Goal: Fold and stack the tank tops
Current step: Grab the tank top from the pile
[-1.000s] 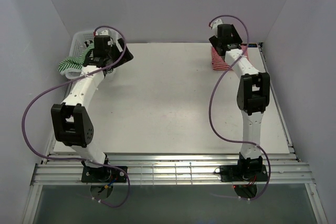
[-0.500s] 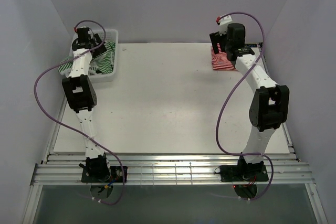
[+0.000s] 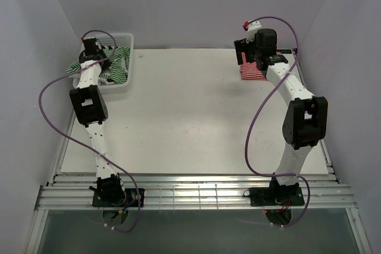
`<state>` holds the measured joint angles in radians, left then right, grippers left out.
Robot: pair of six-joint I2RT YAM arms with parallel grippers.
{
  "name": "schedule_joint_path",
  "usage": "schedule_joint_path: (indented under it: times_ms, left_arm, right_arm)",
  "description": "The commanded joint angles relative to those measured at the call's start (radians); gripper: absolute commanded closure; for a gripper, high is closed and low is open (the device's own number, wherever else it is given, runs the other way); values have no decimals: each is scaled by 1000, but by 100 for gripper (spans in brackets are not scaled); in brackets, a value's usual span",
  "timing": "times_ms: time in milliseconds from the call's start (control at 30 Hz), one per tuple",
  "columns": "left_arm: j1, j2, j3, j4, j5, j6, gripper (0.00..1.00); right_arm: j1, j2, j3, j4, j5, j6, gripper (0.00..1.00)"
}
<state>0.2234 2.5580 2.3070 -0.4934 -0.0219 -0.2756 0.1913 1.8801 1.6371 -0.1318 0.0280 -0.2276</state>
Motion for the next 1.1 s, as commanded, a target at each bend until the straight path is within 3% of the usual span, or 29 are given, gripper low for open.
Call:
schedule_joint_path:
  times_ms: [0,67,800,867,1000,1067]
  left_arm:
    - [-1,-81,-31,29,20,3,82]
    - [1,-100,-35,32,20,-8,100]
    - [-1,-550,-23,131,312,-76,100]
    - [-2,-568,-18,148,373,-117,100]
    - [-48,-652,-56,184,629,-185,100]
    - [-97,-715,-133,217,637,-168,100]
  right_arm:
    - [-1,-32,3,5,-17,34,10]
    - [-1,-33,4,-2,-17,47,10]
    - [-1,-228,-129,6,-96,100,10]
    - [-1,-245,-147,8,-97,100,10]
    - [-1,-324,-200,23,-108,132,10]
    - [-1,-384,-258,35,-115,187,10]
